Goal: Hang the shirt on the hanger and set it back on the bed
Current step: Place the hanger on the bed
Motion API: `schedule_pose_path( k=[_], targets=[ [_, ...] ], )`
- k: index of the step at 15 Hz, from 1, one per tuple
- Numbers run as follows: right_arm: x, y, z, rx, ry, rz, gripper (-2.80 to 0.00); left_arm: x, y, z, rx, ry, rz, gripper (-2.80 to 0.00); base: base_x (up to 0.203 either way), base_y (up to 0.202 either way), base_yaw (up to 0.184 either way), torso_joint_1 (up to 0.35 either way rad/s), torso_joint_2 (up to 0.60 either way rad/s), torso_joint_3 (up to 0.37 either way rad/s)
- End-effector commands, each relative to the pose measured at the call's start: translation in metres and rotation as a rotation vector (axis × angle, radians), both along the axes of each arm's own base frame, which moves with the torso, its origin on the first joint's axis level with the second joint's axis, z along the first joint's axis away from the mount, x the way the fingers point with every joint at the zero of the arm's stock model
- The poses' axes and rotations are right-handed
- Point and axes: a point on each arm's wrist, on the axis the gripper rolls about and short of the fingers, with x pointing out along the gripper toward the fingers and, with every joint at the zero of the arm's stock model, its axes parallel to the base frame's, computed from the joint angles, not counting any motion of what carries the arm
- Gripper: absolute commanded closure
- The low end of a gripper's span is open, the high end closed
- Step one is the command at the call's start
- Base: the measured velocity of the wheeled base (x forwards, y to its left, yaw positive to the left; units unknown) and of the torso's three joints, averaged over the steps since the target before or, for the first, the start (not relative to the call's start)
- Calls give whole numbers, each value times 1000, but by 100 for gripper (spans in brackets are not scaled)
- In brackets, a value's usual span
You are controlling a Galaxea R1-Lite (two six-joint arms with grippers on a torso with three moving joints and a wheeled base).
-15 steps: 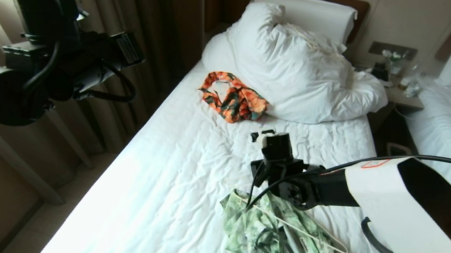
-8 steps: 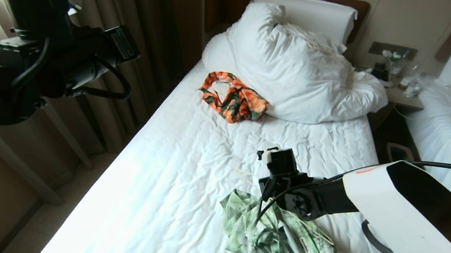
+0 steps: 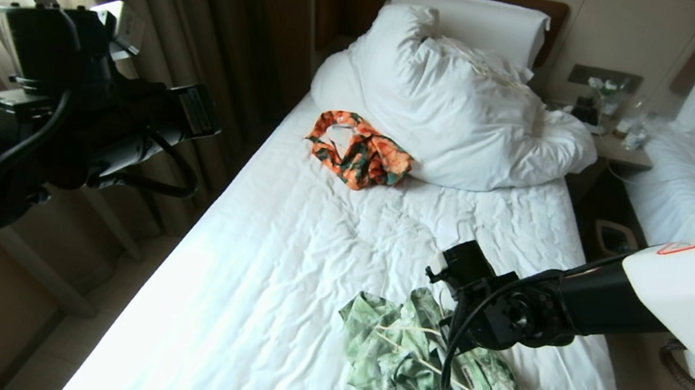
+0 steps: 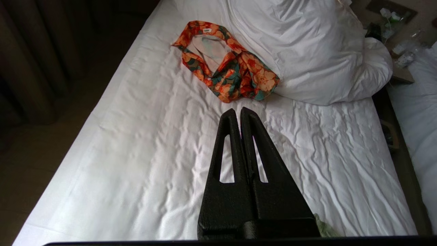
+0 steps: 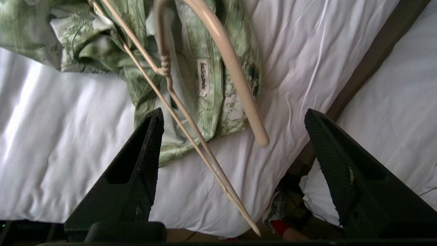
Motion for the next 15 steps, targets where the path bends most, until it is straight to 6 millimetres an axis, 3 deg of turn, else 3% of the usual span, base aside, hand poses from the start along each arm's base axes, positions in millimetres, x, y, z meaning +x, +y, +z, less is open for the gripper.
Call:
schedule_pose_path(
  k=[1,4,7,8,12,15],
  targets=[
    [-12,-11,12,7,135,-55,-280,-13,4,5,17,23,14,0,0,0,0,0,0,0],
    [-18,-9,24,221,340,-60,-280,-9,5,-3,43,72,51,0,0,0,0,0,0,0],
    [-18,-9,25,245,349,-64,-280,-7,10,-9,55,89,83,0,0,0,0,0,0,0],
    [-18,-9,26,245,341,-64,0,-8,15,-11,59,99,99,0,0,0,0,0,0,0],
    [-28,-16,45,289,301,-94,0,-29,34,-10,49,86,124,0,0,0,0,0,0,0],
    [-47,-26,82,355,203,-140,0,-70,47,3,28,22,53,0,0,0,0,0,0,0]
  ],
)
